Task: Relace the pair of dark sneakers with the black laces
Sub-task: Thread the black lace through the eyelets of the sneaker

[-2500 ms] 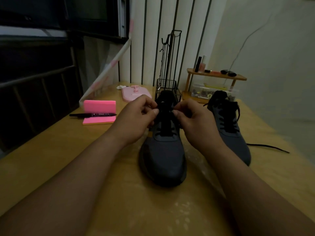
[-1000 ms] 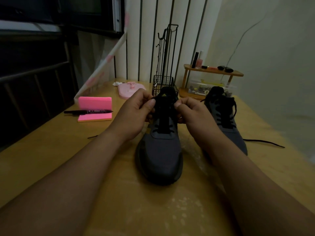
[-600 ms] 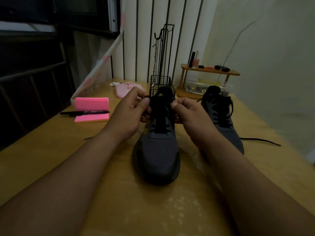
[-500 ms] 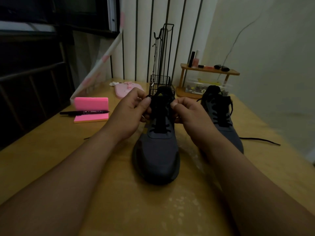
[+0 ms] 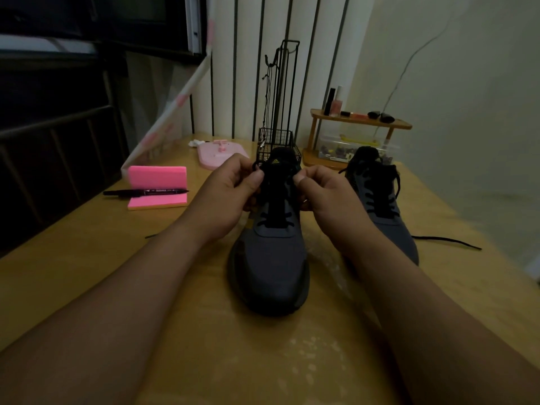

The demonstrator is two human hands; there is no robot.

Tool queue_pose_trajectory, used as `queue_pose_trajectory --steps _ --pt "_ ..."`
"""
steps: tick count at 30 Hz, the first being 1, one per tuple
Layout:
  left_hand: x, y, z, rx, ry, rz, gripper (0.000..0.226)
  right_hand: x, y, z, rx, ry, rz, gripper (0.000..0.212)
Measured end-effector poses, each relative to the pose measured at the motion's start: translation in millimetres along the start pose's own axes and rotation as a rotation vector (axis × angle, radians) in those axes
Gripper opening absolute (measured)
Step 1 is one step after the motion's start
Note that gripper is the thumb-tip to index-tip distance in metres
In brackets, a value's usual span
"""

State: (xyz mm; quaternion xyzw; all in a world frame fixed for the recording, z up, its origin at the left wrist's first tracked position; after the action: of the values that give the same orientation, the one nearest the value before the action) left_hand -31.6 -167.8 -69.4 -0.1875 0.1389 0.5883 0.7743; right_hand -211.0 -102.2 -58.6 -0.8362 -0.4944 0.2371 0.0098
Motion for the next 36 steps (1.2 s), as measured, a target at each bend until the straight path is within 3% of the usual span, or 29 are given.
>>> queue_pose_trajectory --steps 6,15,18,24,36 --pt "-0.4 0.2 -1.6 0.019 -0.007 0.001 0.007 3.3 4.0 -4.8 0.182 -0.149 0.068 0.015" --pt "-0.8 -0.4 -3.8 0.049 -0.020 -0.007 0.008 5.3 0.3 -5.2 0.080 -0.089 -0.001 0.013" --pt "-0.6 -0.3 -3.8 0.040 -0.018 -0.015 0.008 5.3 1.6 -3.7 0.029 -0.076 0.017 0.007" --pt "-1.7 0.2 -5.2 0.014 -0.009 -0.005 0.007 2.9 5.3 -2.4 0.086 -0.060 0.089 0.013" --pt "-2.9 -4.1 -6.3 0.049 -0.035 -0.024 0.009 5.2 4.6 -1.7 -0.032 0.013 0.044 0.011"
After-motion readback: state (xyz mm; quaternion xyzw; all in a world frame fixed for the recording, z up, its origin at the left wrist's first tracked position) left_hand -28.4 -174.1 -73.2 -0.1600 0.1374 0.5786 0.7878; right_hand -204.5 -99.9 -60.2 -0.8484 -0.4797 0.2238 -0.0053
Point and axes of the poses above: each hand's wrist, its own x-axis away from the middle knuckle, its own y-axis out of the palm, z = x × y, the point moved 2 cm from there along -x, towards the middle knuckle, and after that the axes turned 10 degrees about z, right-handed, at the moved point
